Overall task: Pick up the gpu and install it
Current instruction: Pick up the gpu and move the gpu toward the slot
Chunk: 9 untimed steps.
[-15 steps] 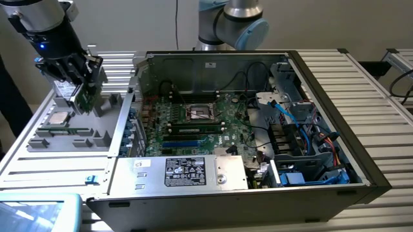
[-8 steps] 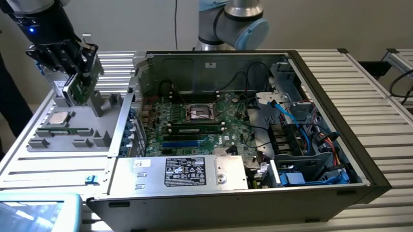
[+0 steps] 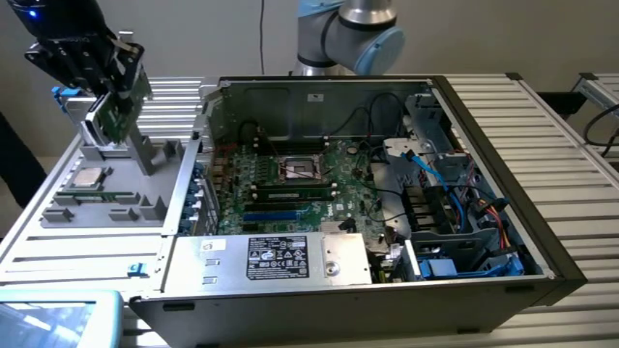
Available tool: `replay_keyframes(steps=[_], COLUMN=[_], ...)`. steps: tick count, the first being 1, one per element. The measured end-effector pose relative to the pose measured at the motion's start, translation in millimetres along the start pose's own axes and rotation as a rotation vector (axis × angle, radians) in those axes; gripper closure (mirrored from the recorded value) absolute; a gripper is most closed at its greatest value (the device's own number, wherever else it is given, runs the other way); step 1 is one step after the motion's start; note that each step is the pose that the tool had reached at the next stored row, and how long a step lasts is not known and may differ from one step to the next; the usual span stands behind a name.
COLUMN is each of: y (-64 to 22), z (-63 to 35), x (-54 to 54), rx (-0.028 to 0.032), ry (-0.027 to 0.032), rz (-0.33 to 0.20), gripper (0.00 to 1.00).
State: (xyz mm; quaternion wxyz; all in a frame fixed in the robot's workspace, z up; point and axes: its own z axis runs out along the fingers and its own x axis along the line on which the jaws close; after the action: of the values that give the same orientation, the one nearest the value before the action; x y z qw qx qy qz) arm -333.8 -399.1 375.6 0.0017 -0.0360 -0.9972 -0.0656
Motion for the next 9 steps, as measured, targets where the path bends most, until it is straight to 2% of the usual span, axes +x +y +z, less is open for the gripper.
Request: replay_keyframes(steps=[6,9], y=[-6.0,-9.8], z=[-27.4,-39.6], x=[-14.9,-25.3], rx=[0.0013,0.0017], ry=[0.0166,0.0215], rz=[0.002,0.003], gripper=[0.71,0.71])
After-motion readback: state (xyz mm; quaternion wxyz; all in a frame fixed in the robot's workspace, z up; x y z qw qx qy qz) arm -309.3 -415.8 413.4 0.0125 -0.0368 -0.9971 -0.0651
